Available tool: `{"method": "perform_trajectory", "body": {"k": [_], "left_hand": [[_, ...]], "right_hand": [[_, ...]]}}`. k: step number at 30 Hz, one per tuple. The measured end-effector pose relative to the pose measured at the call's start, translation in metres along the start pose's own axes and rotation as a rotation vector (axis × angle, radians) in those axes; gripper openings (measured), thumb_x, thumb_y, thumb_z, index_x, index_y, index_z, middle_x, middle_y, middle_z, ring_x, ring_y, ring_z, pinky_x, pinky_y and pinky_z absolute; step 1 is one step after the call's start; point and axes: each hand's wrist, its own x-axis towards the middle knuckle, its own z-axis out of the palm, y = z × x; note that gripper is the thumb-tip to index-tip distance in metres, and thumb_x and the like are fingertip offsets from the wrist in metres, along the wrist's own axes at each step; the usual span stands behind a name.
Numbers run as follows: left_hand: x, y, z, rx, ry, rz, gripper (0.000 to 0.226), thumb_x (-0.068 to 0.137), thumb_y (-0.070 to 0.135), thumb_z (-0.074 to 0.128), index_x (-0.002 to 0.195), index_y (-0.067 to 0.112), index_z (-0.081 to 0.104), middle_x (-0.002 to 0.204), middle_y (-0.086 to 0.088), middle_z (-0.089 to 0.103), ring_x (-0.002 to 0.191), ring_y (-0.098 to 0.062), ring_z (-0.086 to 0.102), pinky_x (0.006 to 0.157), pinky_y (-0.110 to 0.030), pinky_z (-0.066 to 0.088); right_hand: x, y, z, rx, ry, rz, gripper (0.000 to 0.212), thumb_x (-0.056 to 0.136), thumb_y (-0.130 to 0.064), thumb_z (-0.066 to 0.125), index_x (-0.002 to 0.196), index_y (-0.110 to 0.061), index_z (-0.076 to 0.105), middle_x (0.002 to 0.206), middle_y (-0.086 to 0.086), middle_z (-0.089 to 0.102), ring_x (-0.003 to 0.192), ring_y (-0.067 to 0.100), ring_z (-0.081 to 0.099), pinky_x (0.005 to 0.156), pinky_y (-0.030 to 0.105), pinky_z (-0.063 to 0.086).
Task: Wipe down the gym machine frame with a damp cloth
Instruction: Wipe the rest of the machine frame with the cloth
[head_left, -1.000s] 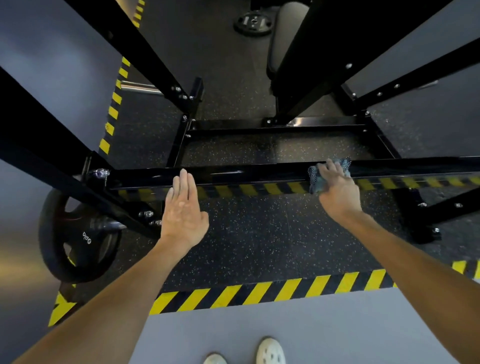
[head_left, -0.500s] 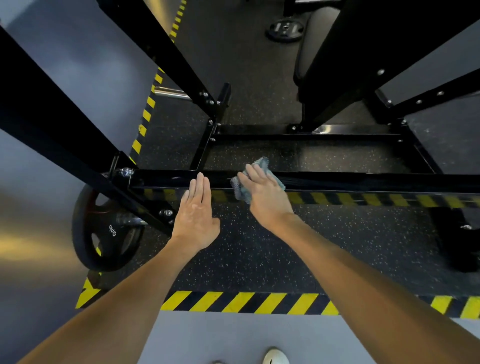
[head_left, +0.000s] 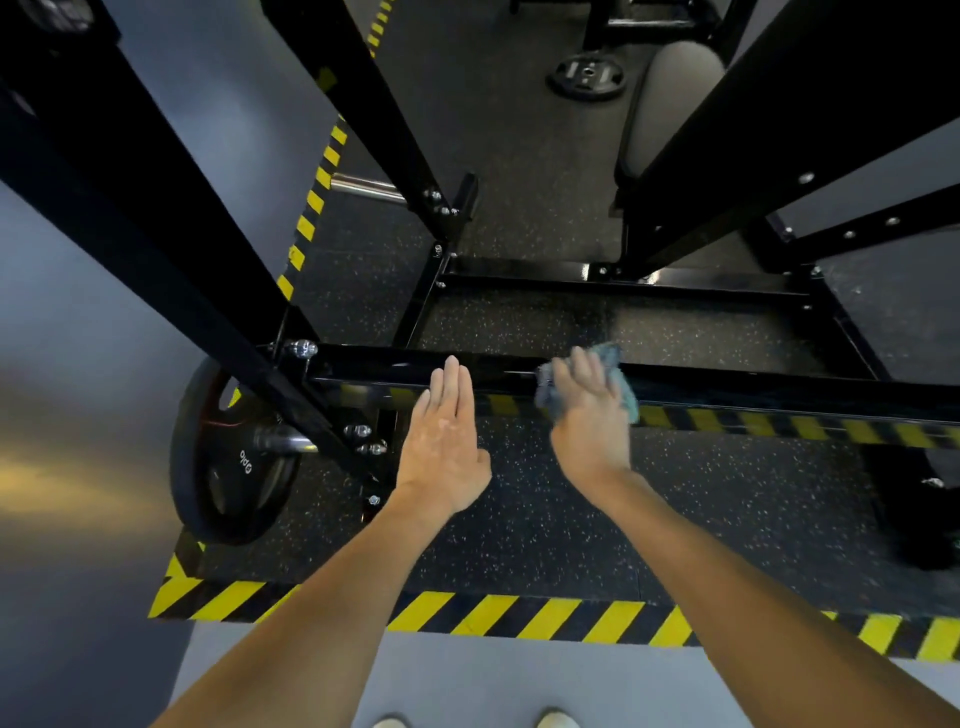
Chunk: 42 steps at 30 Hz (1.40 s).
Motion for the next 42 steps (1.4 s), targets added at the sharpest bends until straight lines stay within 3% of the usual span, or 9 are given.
{"method": "perform_trajectory", "body": {"k": [4, 7, 12, 16, 20, 25, 29, 36, 42], "left_hand": [[0.001, -0.010, -0.003, 0.033, -0.005, 0.046, 0.087, 0.098, 0.027, 0.049, 0.155, 0.002, -0.014, 0.162, -0.014, -0.022, 0.152, -0.025, -0.015, 0.124, -0.035, -0.004], [-0.002, -0.028, -0.013, 0.024, 0.018, 0.103, 0.085, 0.100, 0.023, 0.046, 0.154, 0.006, -0.016, 0.163, -0.009, -0.023, 0.152, -0.021, -0.015, 0.124, -0.033, -0.006], [-0.006, -0.087, -0.030, 0.021, 0.099, -0.004, 0.083, 0.101, 0.022, 0.041, 0.153, 0.004, -0.020, 0.162, -0.010, -0.025, 0.152, -0.023, -0.015, 0.123, -0.034, -0.006], [-0.015, -0.120, -0.023, 0.041, 0.037, -0.045, 0.080, 0.102, 0.024, 0.037, 0.152, 0.003, -0.021, 0.161, -0.011, -0.027, 0.151, -0.022, -0.017, 0.123, -0.034, -0.004], [-0.017, -0.124, -0.013, -0.041, 0.090, -0.030, 0.083, 0.100, 0.018, 0.042, 0.154, 0.006, -0.019, 0.162, -0.007, -0.026, 0.151, -0.020, -0.018, 0.123, -0.032, -0.005], [-0.018, -0.126, -0.013, 0.030, 0.099, -0.016, 0.086, 0.099, 0.020, 0.044, 0.153, 0.005, -0.021, 0.161, -0.009, -0.027, 0.151, -0.023, -0.018, 0.122, -0.033, -0.004], [-0.019, -0.128, -0.018, 0.061, 0.082, 0.007, 0.084, 0.099, 0.020, 0.043, 0.153, 0.006, -0.020, 0.162, -0.009, -0.026, 0.152, -0.022, -0.016, 0.122, -0.033, -0.004], [-0.019, -0.137, -0.019, -0.008, 0.089, 0.042, 0.082, 0.098, 0.014, 0.041, 0.153, 0.010, -0.021, 0.162, -0.003, -0.027, 0.151, -0.017, -0.019, 0.122, -0.031, -0.007], [-0.018, -0.135, -0.010, -0.021, 0.141, 0.044, 0.083, 0.098, 0.013, 0.042, 0.153, 0.009, -0.020, 0.162, -0.005, -0.026, 0.151, -0.019, -0.018, 0.122, -0.032, -0.007]], "right_hand": [[0.009, -0.058, 0.023, -0.040, -0.128, -0.182, 0.068, 0.090, 0.004, 0.050, 0.153, -0.012, 0.027, 0.163, 0.009, 0.013, 0.152, 0.023, 0.004, 0.121, 0.037, 0.000], [0.011, -0.040, 0.012, -0.097, -0.162, -0.259, 0.075, 0.085, 0.007, 0.057, 0.152, -0.014, 0.030, 0.162, 0.007, 0.019, 0.151, 0.021, 0.012, 0.123, 0.036, 0.007], [-0.007, 0.022, -0.028, -0.123, -0.095, 0.063, 0.070, 0.083, 0.016, 0.050, 0.147, -0.012, 0.041, 0.159, 0.009, 0.028, 0.148, 0.027, 0.023, 0.118, 0.042, 0.028], [-0.003, 0.004, -0.018, -0.143, -0.060, 0.290, 0.059, 0.092, 0.003, 0.046, 0.148, -0.013, 0.037, 0.162, 0.008, 0.021, 0.148, 0.030, 0.020, 0.113, 0.046, 0.028], [0.010, -0.050, 0.013, -0.120, 0.016, 0.125, 0.055, 0.081, 0.006, 0.049, 0.134, -0.007, 0.047, 0.151, 0.013, 0.036, 0.142, 0.028, 0.028, 0.117, 0.046, 0.021], [0.020, -0.123, 0.054, -0.076, -0.094, -0.167, 0.068, 0.086, 0.001, 0.053, 0.149, -0.012, 0.032, 0.162, 0.011, 0.017, 0.151, 0.024, 0.008, 0.123, 0.041, 0.005], [0.025, -0.115, 0.050, -0.106, -0.174, -0.294, 0.072, 0.090, -0.001, 0.055, 0.154, -0.015, 0.025, 0.164, 0.005, 0.012, 0.152, 0.019, 0.005, 0.121, 0.032, 0.002], [0.007, -0.035, 0.019, -0.078, -0.042, -0.110, 0.071, 0.079, 0.016, 0.055, 0.145, -0.008, 0.045, 0.156, 0.013, 0.034, 0.147, 0.026, 0.026, 0.122, 0.038, 0.014], [0.011, -0.089, 0.045, -0.011, 0.026, -0.032, 0.071, 0.081, 0.013, 0.056, 0.147, -0.008, 0.040, 0.158, 0.012, 0.028, 0.149, 0.026, 0.018, 0.123, 0.040, 0.007]]}}
